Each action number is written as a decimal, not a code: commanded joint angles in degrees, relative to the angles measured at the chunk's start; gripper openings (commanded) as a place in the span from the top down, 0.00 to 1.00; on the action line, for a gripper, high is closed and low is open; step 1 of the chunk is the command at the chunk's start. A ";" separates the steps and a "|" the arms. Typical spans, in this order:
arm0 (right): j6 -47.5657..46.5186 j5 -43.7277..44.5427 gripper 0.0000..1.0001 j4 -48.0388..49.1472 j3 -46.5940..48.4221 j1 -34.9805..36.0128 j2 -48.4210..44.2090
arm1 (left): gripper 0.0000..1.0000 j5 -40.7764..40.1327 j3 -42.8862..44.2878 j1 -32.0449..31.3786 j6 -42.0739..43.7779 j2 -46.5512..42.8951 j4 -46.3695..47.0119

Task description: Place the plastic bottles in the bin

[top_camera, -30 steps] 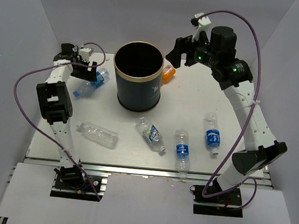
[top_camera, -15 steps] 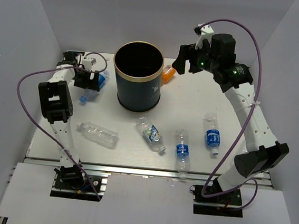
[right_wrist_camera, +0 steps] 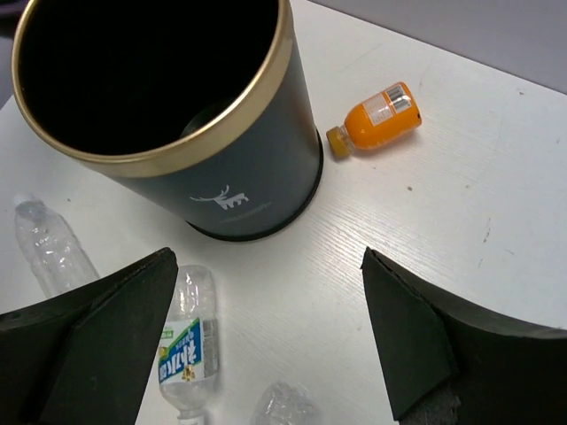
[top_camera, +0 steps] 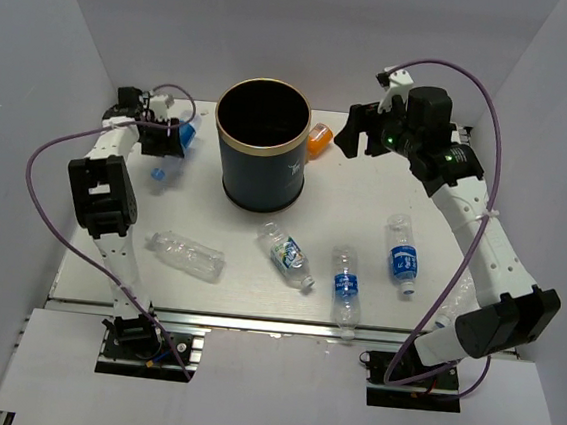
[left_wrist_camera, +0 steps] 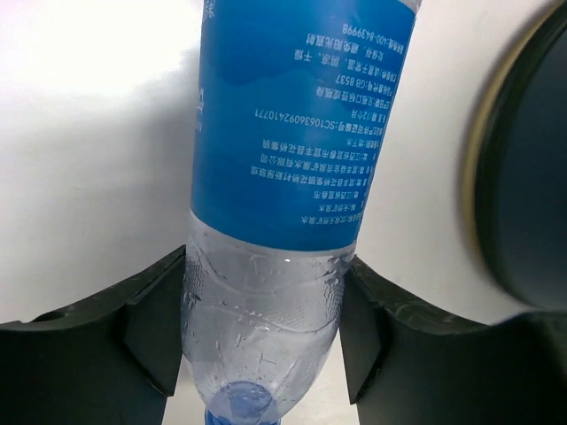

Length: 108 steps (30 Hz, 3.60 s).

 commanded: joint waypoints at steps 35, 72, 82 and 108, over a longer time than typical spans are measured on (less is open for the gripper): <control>8.11 4.99 0.11 4.66 -32.18 -6.79 -24.87 | 0.08 -11.16 1.04 -30.22 -33.40 -27.40 37.82; 7.52 18.08 0.79 17.10 -24.77 6.31 -8.36 | 0.02 -56.51 -42.39 -30.76 -73.36 -77.15 -15.60; 2.76 3.32 0.77 34.53 12.42 7.10 8.07 | 0.02 -55.63 -52.05 -30.76 -82.69 -81.79 -19.39; -1.73 7.43 0.11 26.98 4.83 10.97 2.66 | 0.02 -57.13 -61.30 -30.32 -87.71 -66.36 -9.81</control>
